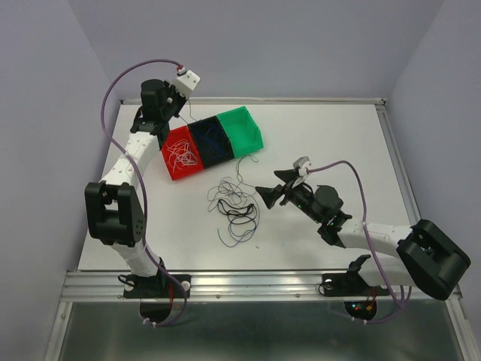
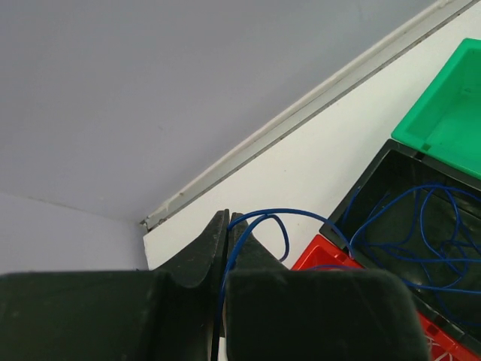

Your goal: Untangle the cables

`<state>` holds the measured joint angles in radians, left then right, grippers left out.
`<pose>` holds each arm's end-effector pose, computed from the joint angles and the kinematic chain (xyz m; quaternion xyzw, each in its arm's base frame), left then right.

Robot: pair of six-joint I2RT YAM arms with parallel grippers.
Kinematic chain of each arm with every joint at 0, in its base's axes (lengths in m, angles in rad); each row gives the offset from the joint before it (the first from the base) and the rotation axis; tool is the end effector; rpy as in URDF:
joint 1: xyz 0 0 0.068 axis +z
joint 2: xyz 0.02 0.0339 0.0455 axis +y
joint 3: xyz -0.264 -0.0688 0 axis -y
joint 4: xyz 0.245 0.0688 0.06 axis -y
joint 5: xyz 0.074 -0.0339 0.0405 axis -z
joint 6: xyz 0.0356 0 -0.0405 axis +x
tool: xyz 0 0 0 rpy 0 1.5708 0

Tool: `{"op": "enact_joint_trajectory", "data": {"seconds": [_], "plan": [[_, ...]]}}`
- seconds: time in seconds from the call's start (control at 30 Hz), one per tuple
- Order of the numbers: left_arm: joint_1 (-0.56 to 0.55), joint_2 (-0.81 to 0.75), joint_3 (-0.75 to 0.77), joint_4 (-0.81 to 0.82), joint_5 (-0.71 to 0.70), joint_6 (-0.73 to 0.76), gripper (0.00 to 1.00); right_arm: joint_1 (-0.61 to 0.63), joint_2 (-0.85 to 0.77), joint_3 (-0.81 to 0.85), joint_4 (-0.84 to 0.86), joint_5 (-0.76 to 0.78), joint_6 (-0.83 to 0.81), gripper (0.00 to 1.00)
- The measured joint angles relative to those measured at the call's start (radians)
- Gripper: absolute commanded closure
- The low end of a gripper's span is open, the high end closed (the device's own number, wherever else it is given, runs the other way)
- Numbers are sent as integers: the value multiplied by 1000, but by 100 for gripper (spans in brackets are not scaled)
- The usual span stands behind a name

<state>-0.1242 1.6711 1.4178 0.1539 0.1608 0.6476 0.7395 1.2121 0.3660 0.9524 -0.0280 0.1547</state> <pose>0.4034 -0.0561 0.3620 0.3281 0.6643 0.1156 0.6616 0.1793 0.1649 0.2287 -0.2027 0.6371 0.3299 0.6665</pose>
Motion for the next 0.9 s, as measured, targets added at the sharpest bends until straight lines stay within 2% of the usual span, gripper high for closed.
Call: {"op": "enact_joint_trajectory", "data": {"seconds": [0.17,0.23,0.3,0.53,0.67,0.9], "plan": [[-21,0,-1,4,15,4,100,0,130,56,-3,2,2,14],[-37,0,-4,4,11,6,100,-1,219,134,-5,-6,2,10],[-73,0,-11,6,-1,8,100,-2,290,211,-5,-19,-1,10],[-157,2,-28,-3,-15,-25,100,-45,510,479,-2,-101,8,19],[-165,53,1,-5,-54,-71,100,-73,542,524,-1,-120,32,24],[-169,242,58,-25,-91,-150,100,-79,541,520,0,-100,70,33]]}}
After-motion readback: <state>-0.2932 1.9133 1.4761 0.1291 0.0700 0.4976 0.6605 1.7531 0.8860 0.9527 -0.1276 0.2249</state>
